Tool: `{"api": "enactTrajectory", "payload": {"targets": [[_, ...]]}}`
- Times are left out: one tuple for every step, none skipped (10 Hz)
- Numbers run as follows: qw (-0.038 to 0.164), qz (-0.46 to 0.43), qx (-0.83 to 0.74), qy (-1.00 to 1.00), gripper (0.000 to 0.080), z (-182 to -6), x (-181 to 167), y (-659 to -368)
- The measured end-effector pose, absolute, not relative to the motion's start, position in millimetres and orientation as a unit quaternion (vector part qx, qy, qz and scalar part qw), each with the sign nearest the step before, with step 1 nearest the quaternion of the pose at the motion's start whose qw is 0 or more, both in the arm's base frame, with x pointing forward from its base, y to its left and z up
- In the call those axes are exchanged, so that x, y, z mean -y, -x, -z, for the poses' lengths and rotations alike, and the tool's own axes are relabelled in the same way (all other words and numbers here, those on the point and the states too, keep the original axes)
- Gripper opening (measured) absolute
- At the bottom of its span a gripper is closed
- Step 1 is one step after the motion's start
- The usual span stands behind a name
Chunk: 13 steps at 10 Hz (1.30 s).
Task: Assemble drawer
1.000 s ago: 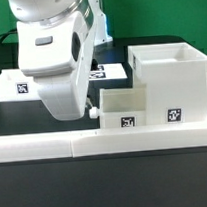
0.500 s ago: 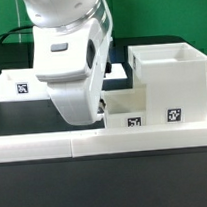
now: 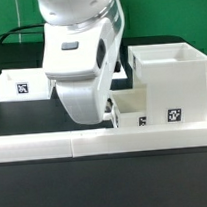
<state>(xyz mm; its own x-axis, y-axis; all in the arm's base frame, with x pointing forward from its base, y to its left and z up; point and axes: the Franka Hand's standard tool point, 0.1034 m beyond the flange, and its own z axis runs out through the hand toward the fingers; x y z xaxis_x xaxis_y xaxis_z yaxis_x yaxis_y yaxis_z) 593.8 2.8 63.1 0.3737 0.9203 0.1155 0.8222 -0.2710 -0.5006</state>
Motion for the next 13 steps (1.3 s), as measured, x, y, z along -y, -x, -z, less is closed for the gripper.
{"api": "enactTrajectory", "payload": {"targets": [[0.250,-0.090,0.569,0.779,0.0649,-63.8,8,-594],[0.252,-0.083,0.580,0.770,0.0649,-63.4,20,-593],[0.253,-0.077,0.584,0.767,0.0649,-64.2,30,-592],[0.254,-0.077,0.582,0.768,0.0649,-64.0,33,-590],[0.253,-0.079,0.580,0.770,0.0649,-64.0,32,-585],[0.253,-0.082,0.580,0.770,0.0649,-62.9,26,-578],[0.255,-0.084,0.579,0.770,0.0649,-61.9,21,-576],[0.255,-0.086,0.577,0.771,0.0649,-59.9,15,-575],[0.254,-0.089,0.574,0.773,0.0649,-57.0,9,-573],[0.254,-0.092,0.570,0.776,0.0649,-54.9,4,-572],[0.251,-0.094,0.566,0.779,0.0649,-53.1,-2,-573],[0.250,-0.097,0.560,0.784,0.0649,-52.6,-9,-574],[0.249,-0.100,0.555,0.788,0.0649,-52.4,-17,-575]]}}
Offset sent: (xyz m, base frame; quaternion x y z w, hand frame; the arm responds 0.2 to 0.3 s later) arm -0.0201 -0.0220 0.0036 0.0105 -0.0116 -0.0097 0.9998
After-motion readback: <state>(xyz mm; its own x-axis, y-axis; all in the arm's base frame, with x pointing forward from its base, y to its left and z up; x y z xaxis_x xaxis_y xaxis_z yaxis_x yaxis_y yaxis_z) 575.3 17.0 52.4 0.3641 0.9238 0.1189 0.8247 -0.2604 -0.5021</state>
